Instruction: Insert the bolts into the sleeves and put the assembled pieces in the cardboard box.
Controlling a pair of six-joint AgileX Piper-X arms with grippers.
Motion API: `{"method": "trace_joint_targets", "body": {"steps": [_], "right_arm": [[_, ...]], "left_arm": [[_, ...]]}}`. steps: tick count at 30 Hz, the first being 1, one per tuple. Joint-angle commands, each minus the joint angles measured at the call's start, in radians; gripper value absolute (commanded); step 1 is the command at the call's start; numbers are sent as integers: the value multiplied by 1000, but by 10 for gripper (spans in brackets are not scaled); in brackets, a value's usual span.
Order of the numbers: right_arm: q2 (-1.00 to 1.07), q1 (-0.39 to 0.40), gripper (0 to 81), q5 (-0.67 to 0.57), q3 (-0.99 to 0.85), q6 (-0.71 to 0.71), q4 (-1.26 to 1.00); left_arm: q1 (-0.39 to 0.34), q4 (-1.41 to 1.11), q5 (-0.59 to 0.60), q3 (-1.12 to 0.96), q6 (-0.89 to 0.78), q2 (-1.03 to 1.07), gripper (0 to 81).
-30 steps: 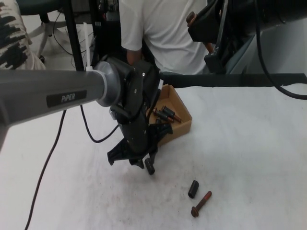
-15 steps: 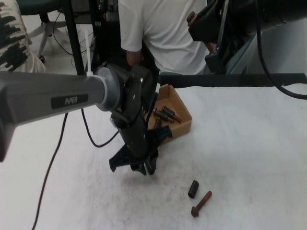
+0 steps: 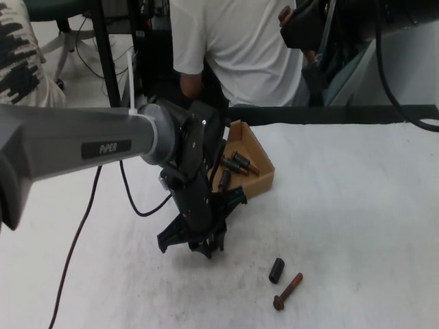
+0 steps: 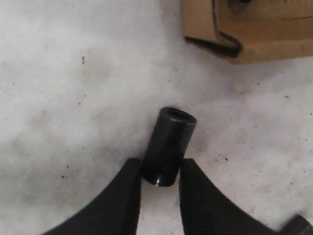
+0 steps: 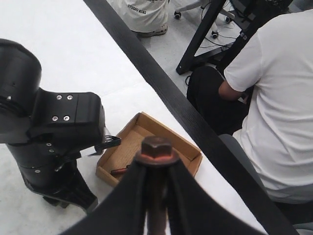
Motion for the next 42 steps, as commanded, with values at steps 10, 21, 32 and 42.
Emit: {"method": "trace_joint_targets", "body": {"steps": [10,21,32,42], "right_arm": [[-14,-3,8,-5,-4,-9,-19],[-14,-3,8,-5,-4,-9,-19],[-23,-3,8,-5,-4,0,-33],[-28,-40,8,-88,-17,103,-117]], "left_arm": [[1,3,-15,11,68,8,2],[6,2,-114,11,308,-72,2],[30,11,-194,11,457,-276,2],[37,-197,-154,280,468,-609,2]]}}
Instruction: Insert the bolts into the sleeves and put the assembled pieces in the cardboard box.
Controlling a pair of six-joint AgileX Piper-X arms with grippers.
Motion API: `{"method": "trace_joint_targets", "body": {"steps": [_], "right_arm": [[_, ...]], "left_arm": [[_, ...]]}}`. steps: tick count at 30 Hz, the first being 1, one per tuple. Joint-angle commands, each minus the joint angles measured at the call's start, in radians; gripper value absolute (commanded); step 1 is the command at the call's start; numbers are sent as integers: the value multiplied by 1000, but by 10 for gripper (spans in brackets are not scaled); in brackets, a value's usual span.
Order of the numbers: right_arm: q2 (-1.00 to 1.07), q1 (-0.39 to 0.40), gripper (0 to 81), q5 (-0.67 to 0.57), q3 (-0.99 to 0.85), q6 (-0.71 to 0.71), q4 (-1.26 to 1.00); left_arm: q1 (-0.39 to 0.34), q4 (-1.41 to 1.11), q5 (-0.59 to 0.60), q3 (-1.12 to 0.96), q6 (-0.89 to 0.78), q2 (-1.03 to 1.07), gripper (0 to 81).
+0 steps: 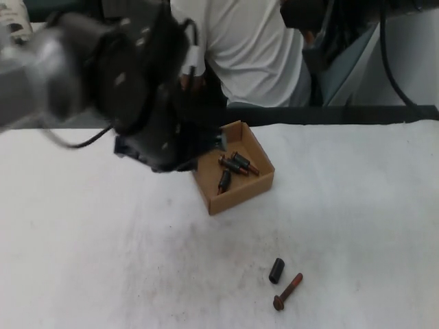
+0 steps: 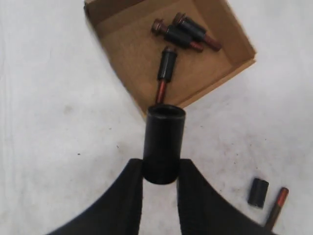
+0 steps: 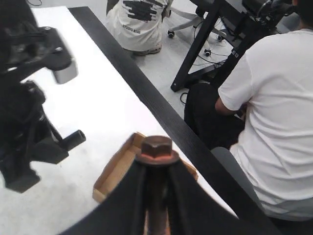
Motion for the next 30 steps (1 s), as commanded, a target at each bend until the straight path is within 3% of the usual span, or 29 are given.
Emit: {"method": "trace_joint_targets", "body": {"steps": [1,7,12,18,23,30], "right_arm": [[-15,-34,8,-63,-15,84,-59],[-15,-107,8,-254,-15,264,-151],[-3,-113,8,-391,1,396,-204],[26,-110,8,-492,62,584,-361],[53,-110,8,-571,135,727,-500],[76,-110,8,-588,240,897,-775]], "left_arm": [[3,-53,23,35,-12,-39,2],[52,-583,314,384,-135,-309,2],[111,-978,480,540,-290,-385,2],[135,-1010,697,582,-158,-385,2],[135,-994,711,583,78,-385,2],[174,-890,697,583,257,-385,2]]}}
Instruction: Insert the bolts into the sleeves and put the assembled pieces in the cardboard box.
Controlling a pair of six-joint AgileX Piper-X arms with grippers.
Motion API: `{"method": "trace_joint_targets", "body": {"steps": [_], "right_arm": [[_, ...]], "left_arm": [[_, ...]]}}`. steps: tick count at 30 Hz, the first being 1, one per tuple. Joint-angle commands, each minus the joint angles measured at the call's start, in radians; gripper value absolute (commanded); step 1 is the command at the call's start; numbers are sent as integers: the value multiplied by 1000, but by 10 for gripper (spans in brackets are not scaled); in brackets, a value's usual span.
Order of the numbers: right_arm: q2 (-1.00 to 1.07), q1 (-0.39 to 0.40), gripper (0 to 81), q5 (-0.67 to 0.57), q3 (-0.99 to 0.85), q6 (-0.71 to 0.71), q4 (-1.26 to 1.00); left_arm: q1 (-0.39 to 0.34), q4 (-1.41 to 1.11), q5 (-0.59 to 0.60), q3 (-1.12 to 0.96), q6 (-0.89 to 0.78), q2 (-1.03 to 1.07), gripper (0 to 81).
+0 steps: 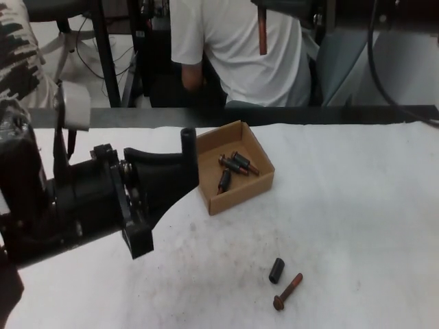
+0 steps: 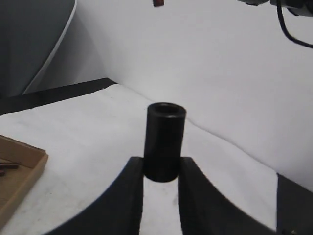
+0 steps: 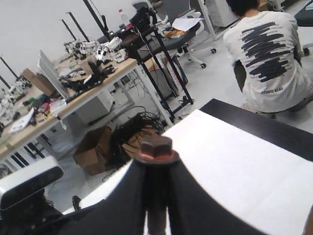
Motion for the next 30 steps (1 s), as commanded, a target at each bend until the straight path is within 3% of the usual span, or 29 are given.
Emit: {"method": "trace_joint_targets", "body": {"steps": [1,7,14,23,30], "right_arm": [[1,-2,8,-36,28,87,-165],[32,9,8,-19,53,101,-253],[91,91,8,67,53,14,-226],[142,151,8,118,53,11,-238],[142,174,8,134,51,81,-345]], "left_arm": [[15,20,-2,-3,68,-6,2],[44,36,31,-3,91,37,2],[42,-84,54,-6,59,99,2],[42,-124,53,-6,15,99,2],[42,-132,53,-6,7,99,2]]}}
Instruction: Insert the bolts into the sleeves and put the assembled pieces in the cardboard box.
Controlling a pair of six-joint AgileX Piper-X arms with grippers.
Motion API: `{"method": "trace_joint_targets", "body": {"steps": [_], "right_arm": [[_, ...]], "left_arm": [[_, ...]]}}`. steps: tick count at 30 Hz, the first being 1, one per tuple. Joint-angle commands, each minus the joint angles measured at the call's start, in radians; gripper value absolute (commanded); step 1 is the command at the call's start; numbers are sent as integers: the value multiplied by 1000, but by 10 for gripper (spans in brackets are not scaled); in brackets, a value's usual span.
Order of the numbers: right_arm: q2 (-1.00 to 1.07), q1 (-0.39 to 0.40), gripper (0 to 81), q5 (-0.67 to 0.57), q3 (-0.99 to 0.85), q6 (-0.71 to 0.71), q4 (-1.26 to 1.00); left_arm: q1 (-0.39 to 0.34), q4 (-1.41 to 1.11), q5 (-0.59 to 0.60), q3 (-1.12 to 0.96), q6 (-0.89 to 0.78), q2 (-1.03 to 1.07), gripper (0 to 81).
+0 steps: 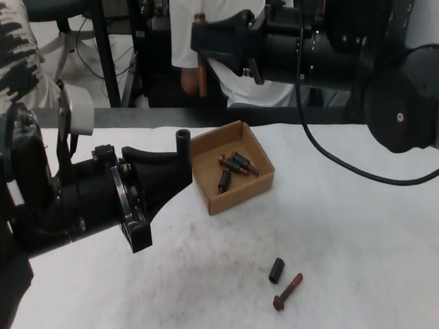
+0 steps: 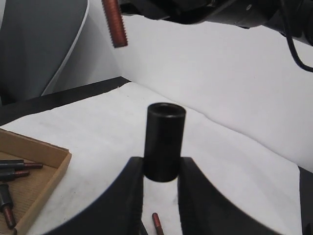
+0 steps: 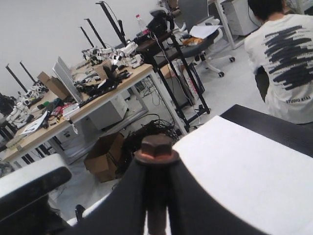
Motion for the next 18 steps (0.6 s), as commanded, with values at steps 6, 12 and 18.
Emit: {"method": "trace_joint_targets", "body": {"steps": [6,12,18], "right_arm": [[-11,8,8,-1,-5,72,-68],[-16,29,8,-1,-12,87,-91],[-16,66,8,-1,-12,87,-99]], "left_arm": [[1,-20,12,-6,-9,-2,2],[1,-20,2,-6,-9,-2,2],[1,-20,-3,-6,-9,-2,2]]}}
